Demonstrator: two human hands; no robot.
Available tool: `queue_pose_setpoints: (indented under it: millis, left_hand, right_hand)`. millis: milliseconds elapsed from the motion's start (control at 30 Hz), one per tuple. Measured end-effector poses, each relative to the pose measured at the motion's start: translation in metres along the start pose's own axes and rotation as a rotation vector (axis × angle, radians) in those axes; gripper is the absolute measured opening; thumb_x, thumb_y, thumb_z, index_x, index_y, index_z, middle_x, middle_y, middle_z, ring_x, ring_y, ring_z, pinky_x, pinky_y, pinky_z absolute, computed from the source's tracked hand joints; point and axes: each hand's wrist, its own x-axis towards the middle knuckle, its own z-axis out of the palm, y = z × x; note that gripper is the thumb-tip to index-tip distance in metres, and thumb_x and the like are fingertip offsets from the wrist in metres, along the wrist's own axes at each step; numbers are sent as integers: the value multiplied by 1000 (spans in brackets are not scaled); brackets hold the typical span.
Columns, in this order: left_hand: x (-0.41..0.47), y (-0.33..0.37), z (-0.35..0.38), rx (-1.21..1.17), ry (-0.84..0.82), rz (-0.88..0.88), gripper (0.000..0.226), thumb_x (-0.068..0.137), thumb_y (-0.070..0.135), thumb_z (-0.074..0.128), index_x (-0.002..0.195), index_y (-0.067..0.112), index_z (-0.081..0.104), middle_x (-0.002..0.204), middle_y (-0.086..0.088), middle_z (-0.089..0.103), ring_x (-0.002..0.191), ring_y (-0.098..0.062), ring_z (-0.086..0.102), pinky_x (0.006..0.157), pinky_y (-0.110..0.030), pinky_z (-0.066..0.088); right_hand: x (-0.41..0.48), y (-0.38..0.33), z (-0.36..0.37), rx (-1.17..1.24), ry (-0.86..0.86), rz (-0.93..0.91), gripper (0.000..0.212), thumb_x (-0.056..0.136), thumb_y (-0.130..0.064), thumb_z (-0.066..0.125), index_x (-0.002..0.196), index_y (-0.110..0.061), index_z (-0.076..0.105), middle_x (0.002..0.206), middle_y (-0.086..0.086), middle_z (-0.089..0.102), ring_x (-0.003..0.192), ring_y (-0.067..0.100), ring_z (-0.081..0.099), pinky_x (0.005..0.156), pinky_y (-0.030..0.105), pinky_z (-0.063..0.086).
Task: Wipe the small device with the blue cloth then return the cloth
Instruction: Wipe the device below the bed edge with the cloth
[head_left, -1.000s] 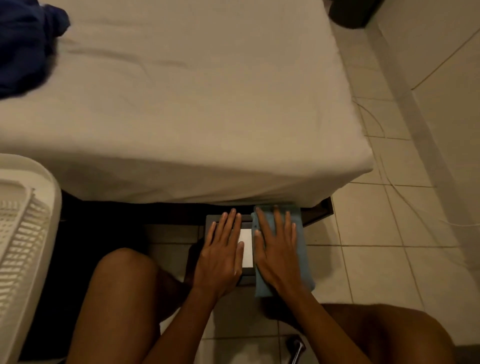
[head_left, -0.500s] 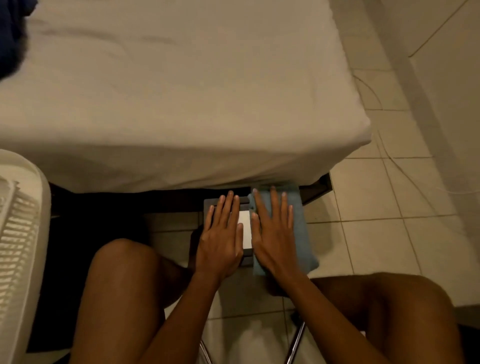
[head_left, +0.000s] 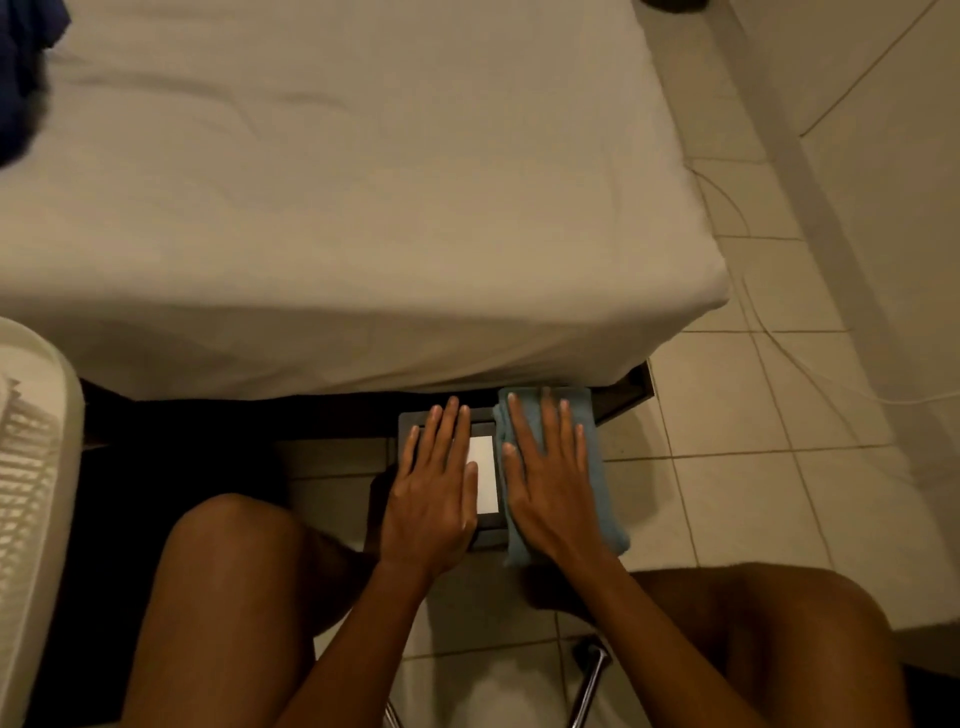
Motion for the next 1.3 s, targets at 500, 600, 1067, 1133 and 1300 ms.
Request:
queue_pose_setpoints:
  millis: [500,600,1067,1133,1300]
  left_hand:
    - [3,-4,2,-42,35,11,59,103,37,24,158,21,11,167,4,5,154,-13,3,123,-38,14]
    - [3,-2,3,-48,32,-6,59,103,39,22,158,21,12,167,4,6,154,-13,4,123,-38,14]
    - [4,-1,0,-26,20,-1,59,104,37,22,158,19,9,167,2,4,154,-13,2,124,-38,12]
    - [4,-2,0,-13,20,5,59,104,37,21,158,19,8,167,2,3,154,-12,1,124,-37,11]
    - [2,-2,-1,-41,21,7,58,104,37,19,158,17,11,167,0,6,154,-12,2,124,-40,15]
  right_hand:
    - [8,8,-14,-9,-23,-104,56,103,-52,11,156,-44,-4,167,-7,-10,153,9,-16,124,38,-8]
    - [-22,0,-1,21,12,-34,58,104,-51,11,158,-39,-5,167,-3,-12,153,14,-15,123,34,-12]
    - [8,-5,2,0,56,4,59,104,-49,10,159,-33,-3,168,4,-7,154,19,-11,125,47,3]
    - [9,-1,1,5,81,16,58,104,-48,10,159,-32,-1,168,2,-6,154,17,-10,125,48,4]
    - [-28,-15,18,-87,80,37,60,105,-45,9,160,-21,12,166,16,10,154,33,11,120,52,15]
